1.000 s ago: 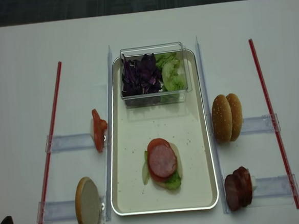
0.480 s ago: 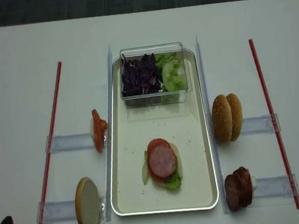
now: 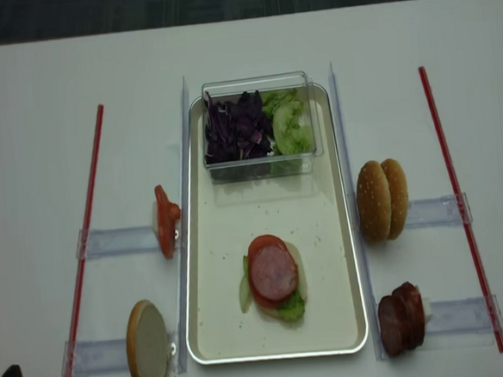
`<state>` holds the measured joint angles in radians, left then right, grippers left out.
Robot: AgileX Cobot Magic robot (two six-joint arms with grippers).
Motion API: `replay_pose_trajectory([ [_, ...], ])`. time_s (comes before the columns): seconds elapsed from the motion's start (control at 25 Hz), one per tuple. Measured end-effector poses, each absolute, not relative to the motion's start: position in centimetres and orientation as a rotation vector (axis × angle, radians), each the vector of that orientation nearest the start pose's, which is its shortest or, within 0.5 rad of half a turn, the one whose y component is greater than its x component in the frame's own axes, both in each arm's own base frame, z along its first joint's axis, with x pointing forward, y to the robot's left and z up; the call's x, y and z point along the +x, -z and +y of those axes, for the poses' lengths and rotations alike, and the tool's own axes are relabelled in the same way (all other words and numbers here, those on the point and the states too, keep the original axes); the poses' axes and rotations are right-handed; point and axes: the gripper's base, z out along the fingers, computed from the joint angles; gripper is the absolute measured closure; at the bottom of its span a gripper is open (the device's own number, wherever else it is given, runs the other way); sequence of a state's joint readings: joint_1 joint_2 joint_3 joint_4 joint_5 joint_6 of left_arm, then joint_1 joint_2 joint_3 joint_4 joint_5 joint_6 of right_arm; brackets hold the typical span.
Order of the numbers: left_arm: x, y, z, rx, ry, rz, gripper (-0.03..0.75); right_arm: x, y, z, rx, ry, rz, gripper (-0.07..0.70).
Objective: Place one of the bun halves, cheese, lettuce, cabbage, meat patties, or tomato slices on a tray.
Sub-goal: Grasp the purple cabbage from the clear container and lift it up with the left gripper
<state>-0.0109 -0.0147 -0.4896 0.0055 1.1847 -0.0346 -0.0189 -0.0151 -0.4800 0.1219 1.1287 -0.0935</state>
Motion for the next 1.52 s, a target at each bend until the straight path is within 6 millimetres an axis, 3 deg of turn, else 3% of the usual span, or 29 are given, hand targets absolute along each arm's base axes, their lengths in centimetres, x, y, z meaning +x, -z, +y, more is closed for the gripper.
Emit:
replay_pose_trajectory([
  [0.4,1.1,-26.6,-0.7,-0.025,0.13,2.327,0.335,-0.8,-26.7,1.0,-0.087,-0.082,2.11,0.198],
  [0.8,2.9,-29.6,-0.7,-0.02,0.117,2.394,0.335,-0.8,-26.7,1.0,-0.087,-0.079,2.11,0.198],
  [1.16,6.3,-32.0,-0.5,-0.021,0.074,2.516,0.335,-0.8,-26.7,1.0,-0.087,-0.079,2.11,0.198],
  [1.52,9.9,-32.9,-0.4,-0.002,0.055,2.624,0.335,-0.8,-26.7,1.0,-0.087,-0.079,2.11,0.198],
])
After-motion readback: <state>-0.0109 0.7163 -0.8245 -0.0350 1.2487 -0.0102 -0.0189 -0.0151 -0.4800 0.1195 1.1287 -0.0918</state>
